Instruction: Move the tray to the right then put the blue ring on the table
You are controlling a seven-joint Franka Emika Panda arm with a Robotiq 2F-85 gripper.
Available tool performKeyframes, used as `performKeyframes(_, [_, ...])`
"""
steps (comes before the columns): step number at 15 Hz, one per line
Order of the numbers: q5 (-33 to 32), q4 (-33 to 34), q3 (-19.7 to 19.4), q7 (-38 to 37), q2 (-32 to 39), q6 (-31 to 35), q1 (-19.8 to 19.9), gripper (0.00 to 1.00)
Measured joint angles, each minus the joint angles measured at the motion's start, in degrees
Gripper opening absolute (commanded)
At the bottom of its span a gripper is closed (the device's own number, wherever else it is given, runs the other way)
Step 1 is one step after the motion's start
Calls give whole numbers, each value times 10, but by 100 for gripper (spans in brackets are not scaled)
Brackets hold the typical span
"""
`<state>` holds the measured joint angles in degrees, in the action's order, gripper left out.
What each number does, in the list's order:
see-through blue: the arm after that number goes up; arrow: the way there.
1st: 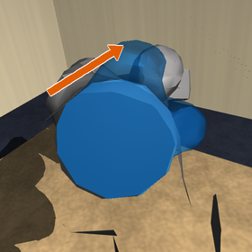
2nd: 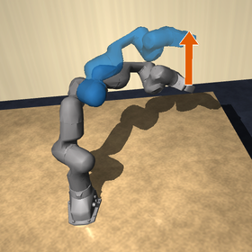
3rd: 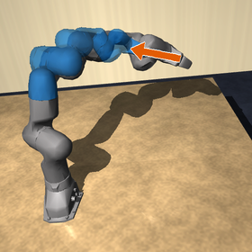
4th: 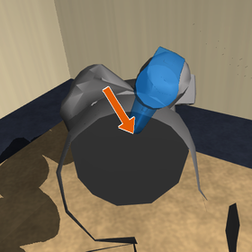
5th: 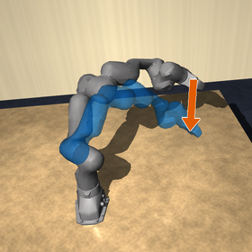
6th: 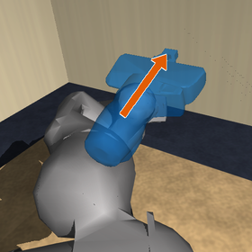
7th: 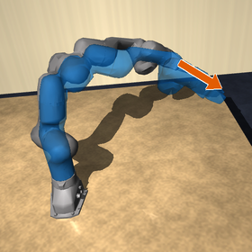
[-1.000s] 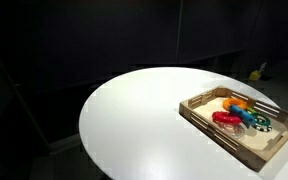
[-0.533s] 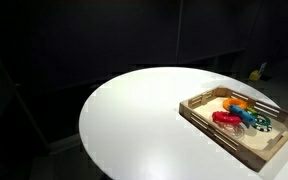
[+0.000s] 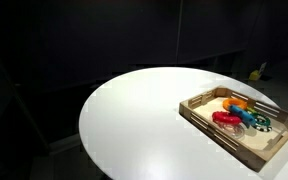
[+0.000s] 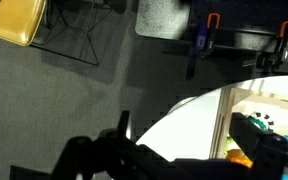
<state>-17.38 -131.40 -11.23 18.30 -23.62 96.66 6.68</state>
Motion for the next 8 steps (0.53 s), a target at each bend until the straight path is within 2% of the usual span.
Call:
performKeyframes(4, [26,-24,11,-35,36,68,-12,100])
performKeyframes(8, [48,-54,23,-59,76,165,-18,100])
